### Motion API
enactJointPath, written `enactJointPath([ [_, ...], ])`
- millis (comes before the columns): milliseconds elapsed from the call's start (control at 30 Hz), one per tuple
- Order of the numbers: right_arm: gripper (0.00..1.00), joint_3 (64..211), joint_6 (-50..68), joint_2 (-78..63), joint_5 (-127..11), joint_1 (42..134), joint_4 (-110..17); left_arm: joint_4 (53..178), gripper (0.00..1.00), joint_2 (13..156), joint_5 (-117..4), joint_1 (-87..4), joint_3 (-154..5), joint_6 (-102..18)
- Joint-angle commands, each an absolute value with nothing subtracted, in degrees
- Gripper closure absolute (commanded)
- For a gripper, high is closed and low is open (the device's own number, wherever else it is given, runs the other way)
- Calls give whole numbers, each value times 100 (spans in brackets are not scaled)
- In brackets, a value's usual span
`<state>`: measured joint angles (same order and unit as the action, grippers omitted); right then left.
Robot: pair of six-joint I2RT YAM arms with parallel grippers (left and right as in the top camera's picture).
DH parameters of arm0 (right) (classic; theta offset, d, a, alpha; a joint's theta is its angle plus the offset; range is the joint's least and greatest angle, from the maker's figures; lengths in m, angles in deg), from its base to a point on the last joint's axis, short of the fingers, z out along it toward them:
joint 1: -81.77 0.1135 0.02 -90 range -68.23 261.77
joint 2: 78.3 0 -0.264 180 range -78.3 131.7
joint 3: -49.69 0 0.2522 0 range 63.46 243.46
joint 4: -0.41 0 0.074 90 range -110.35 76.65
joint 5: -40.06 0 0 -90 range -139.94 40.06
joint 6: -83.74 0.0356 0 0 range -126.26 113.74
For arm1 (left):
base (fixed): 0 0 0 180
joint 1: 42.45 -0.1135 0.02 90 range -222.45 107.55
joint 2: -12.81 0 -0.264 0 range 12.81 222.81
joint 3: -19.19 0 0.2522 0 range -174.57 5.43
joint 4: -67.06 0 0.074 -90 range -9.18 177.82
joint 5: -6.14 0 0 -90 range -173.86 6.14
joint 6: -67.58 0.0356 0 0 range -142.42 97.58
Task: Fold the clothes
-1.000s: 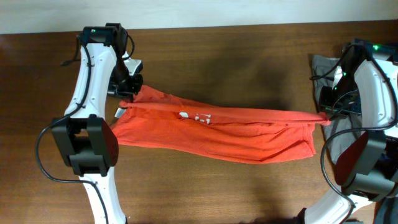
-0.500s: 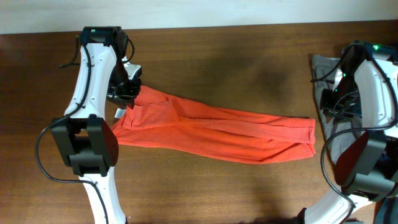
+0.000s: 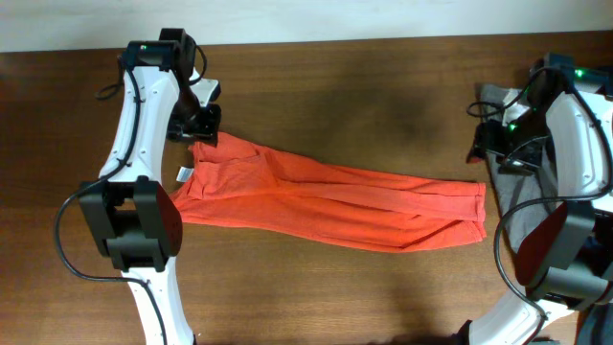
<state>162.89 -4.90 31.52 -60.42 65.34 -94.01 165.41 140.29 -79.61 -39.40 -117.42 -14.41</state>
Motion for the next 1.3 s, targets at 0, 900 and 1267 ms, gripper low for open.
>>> enactJointPath([
  [0, 23, 16134, -542, 3104, -6455, 6488, -9231, 16530, 59, 13848, -7762, -3947, -11696, -1402],
  [900, 83, 12283, -1539, 3152, -8737, 5581, -6884, 16393, 51, 13848, -7766, -3951, -11696, -1415],
  [1267, 96, 13310, -964, 2280, -7179, 5091, -7788, 16555, 52, 13846, -7766, -4155, -11698, -1415],
])
